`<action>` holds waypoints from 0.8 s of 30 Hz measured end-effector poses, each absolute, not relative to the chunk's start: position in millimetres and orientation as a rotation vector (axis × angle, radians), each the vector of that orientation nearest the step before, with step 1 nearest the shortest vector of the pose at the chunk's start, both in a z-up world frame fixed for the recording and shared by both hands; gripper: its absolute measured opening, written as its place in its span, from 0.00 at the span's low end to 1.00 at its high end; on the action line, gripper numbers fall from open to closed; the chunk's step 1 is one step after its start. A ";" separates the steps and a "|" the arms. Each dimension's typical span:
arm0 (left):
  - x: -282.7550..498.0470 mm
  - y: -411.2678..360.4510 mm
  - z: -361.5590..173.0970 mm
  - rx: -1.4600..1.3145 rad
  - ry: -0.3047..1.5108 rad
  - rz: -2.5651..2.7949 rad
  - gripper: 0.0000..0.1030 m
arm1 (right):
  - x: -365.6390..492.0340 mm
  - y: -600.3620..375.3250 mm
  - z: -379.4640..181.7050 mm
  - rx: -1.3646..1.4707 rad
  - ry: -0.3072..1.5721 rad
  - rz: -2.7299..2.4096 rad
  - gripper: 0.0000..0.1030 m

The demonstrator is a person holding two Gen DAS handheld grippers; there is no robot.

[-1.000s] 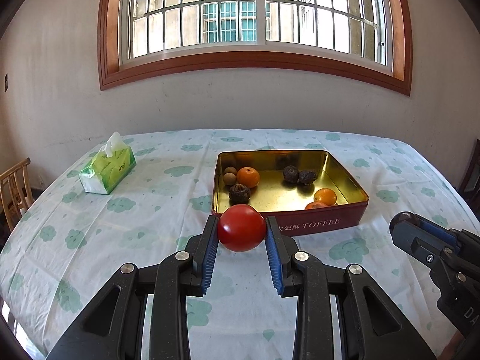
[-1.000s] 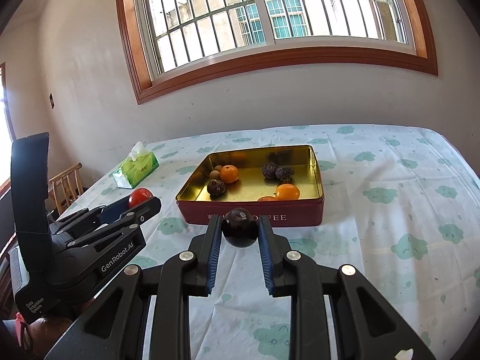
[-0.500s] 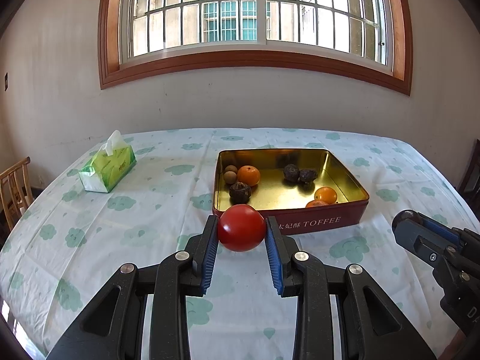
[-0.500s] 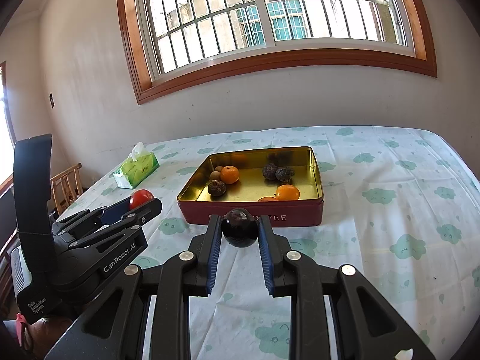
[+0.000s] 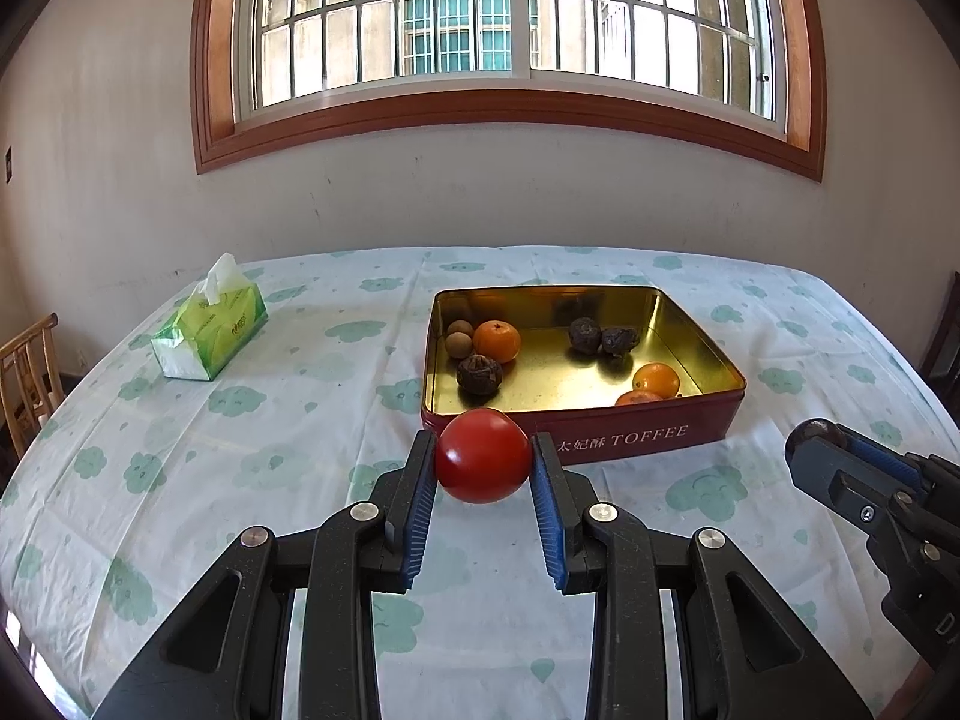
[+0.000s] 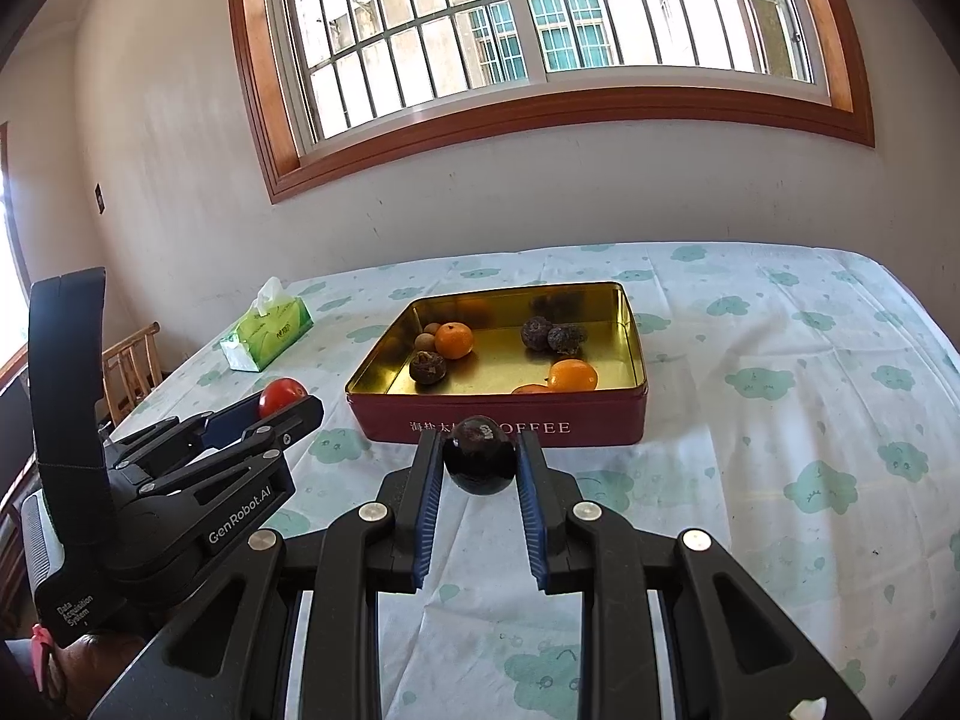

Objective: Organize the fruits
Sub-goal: 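Lift the tomato and dark purple fruit and carry them over the tin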

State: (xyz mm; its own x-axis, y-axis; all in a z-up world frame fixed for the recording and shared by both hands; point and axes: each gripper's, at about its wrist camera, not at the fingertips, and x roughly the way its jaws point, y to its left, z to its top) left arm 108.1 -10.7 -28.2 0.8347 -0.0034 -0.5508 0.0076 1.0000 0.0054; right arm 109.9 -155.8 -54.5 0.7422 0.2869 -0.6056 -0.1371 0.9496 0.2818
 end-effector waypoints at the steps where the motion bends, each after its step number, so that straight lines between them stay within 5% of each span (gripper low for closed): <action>1: 108.4 -11.1 -29.1 0.009 0.585 -0.005 0.31 | 110.4 -155.9 -55.6 0.225 0.700 0.234 0.22; 24: 127.8 -10.8 -41.7 0.020 0.611 -0.012 0.31 | 124.2 -157.0 -72.1 0.229 0.733 0.229 0.22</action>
State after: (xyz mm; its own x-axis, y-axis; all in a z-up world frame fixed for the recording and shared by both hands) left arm 127.8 -10.8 -41.7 0.8190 -0.0053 -0.5738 0.0174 0.9997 0.0156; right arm 124.2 -157.0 -72.1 0.7208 0.2846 -0.6320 -0.1254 0.9503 0.2849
